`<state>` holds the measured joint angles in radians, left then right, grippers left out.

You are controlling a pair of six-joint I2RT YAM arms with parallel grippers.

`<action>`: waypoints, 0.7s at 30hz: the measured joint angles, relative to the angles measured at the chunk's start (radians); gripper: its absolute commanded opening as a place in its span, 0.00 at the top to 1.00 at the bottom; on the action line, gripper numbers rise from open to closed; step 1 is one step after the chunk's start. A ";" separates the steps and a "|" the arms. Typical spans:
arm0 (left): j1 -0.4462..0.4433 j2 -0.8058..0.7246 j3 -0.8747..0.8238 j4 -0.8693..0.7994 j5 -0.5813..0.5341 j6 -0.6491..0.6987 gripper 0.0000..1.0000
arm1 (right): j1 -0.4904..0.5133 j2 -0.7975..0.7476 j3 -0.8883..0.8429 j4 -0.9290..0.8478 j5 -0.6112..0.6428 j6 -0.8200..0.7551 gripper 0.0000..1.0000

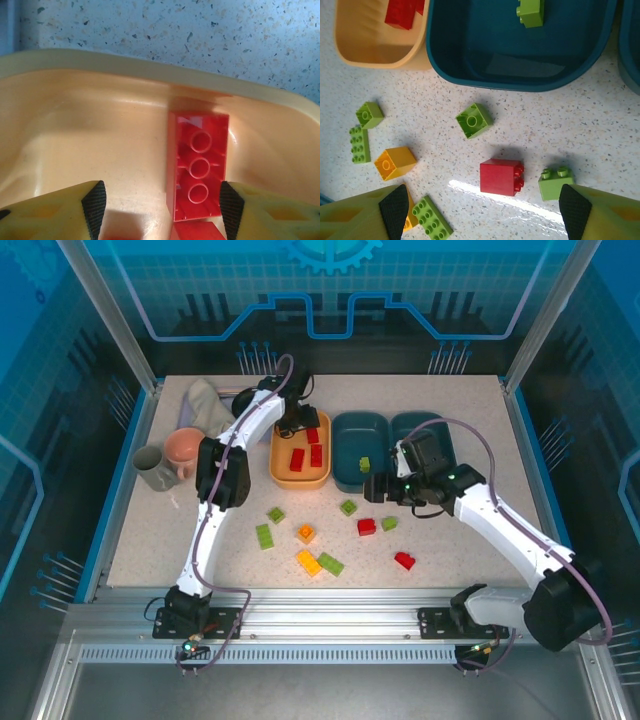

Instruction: Sort the legos into containers by color

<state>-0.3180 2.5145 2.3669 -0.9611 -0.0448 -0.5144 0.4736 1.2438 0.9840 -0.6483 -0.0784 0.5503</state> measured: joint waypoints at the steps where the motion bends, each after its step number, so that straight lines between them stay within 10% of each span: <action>1: -0.001 -0.005 -0.003 -0.002 0.000 -0.005 0.32 | 0.013 0.002 0.012 -0.015 0.011 -0.010 0.20; 9: -0.012 -0.272 -0.224 0.024 -0.025 -0.089 0.20 | 0.257 0.126 0.166 -0.035 0.050 -0.132 0.15; 21: -0.021 -1.250 -1.149 0.085 -0.109 -0.425 0.16 | 0.476 0.574 0.397 -0.049 0.019 -0.309 0.15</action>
<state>-0.3386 1.2648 1.2175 -0.8764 -0.1539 -0.9390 0.9493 1.8175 1.3811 -0.6975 -0.0597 0.2417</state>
